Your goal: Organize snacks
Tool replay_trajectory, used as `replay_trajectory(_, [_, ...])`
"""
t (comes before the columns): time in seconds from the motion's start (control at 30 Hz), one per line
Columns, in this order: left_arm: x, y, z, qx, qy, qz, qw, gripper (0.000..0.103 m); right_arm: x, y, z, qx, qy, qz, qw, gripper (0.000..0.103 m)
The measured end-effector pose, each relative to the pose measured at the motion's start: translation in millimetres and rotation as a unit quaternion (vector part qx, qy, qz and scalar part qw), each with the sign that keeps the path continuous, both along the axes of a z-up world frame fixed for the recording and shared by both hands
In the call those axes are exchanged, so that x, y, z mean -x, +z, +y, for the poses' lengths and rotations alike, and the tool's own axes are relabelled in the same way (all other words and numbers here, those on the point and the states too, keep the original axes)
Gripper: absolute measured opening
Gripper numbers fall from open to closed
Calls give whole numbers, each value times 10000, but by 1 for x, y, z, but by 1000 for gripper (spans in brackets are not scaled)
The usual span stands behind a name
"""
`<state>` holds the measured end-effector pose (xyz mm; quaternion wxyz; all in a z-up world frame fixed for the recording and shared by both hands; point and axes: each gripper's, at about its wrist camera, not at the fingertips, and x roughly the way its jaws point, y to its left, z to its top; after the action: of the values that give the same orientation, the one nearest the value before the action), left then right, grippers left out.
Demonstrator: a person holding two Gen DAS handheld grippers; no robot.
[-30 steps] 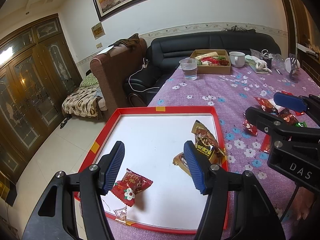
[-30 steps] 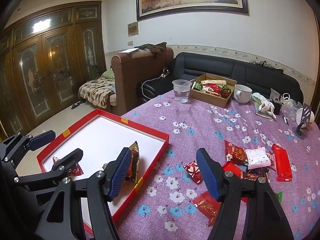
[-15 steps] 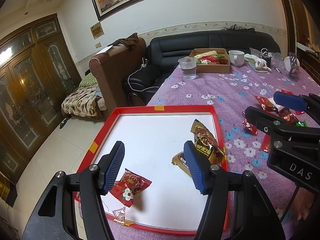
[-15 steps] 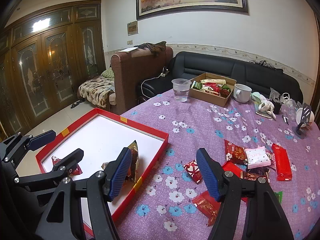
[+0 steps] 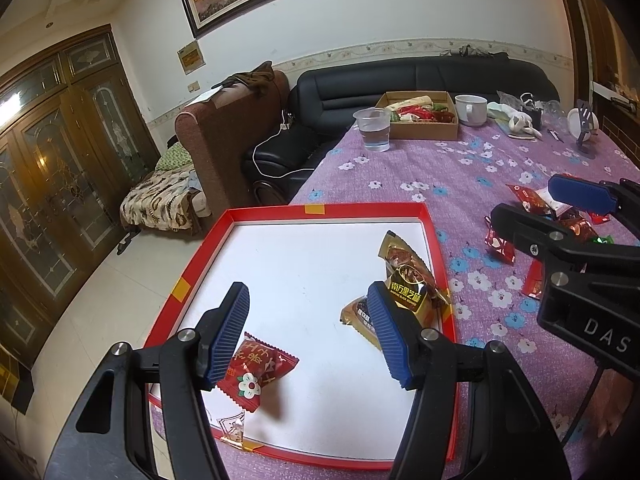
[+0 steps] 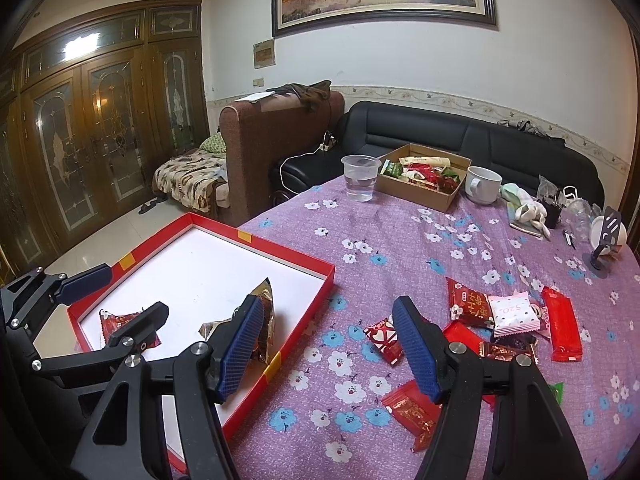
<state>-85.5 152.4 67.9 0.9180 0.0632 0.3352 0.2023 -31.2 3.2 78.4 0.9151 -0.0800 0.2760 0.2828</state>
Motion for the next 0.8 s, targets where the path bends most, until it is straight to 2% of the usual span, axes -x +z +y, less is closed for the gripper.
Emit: replay_trajectory(0.8, [-2,-7,1,48,-8,67,10000,61,0,1,-1,73,-44,-83,9999,69])
